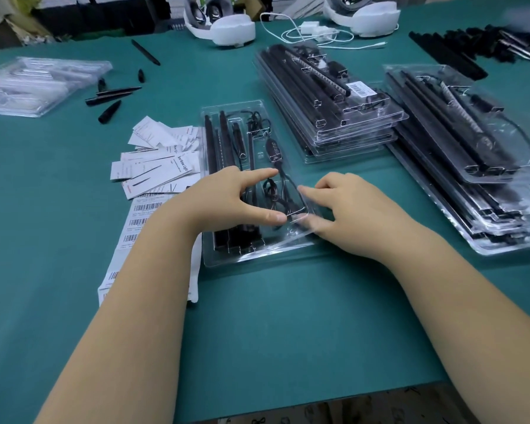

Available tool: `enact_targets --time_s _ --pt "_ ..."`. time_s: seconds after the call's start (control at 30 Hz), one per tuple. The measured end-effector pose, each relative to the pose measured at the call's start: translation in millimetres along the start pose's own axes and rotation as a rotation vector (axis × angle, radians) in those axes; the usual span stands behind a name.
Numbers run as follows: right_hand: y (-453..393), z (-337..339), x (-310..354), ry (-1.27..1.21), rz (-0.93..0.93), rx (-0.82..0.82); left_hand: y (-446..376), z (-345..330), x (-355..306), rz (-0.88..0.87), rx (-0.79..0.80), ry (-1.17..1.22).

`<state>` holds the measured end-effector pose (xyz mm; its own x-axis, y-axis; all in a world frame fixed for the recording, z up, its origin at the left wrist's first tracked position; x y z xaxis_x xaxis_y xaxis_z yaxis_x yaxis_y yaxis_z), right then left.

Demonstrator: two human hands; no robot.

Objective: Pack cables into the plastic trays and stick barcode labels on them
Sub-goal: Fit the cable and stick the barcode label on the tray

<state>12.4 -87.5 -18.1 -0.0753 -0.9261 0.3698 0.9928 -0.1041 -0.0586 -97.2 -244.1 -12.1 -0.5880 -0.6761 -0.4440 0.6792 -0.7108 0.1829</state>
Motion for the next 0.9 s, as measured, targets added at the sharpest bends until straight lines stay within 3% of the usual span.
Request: enact_targets --time_s 0.17,0.27,0.57,0.73,0.8,0.9 --pt "-1.9 -2.5 1.3 0.264 0.006 0.020 -0.7 -0.7 -0.7 -0.010 -0.006 -0.036" --pt "-4.0 -4.3 1.7 0.285 0.033 0.058 -0.2 -1.3 -0.3 -0.012 -0.012 -0.034" --pt "-11.2 -8.6 -4.3 -0.188 -0.051 0.072 -0.8 -1.2 0.7 -0.018 -0.006 -0.028" --pt "-10.8 1.4 -19.1 -0.802 -0.238 -0.145 -4.8 -2.4 -3.1 0.029 -0.028 -0.123" --pt "-9.3 1.0 -22.9 -0.784 -0.192 -0.099 -5.3 -3.1 -5.1 0.032 -0.048 -0.133" --pt "-9.5 -4.9 -21.5 -0.565 -0.115 0.010 -4.8 -3.4 -6.9 0.034 -0.061 -0.149"
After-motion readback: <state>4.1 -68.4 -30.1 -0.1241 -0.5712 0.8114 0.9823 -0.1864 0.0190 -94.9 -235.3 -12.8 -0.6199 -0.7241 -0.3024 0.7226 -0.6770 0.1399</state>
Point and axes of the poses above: each hand's wrist, its own y-axis away from the middle knuckle, its own z-axis out of the back of the hand, x = y × z, the point moved 3 cm from there along -y, towards the middle knuckle, and after that the axes turned 5 degrees about -y, right-handed, at the moved point
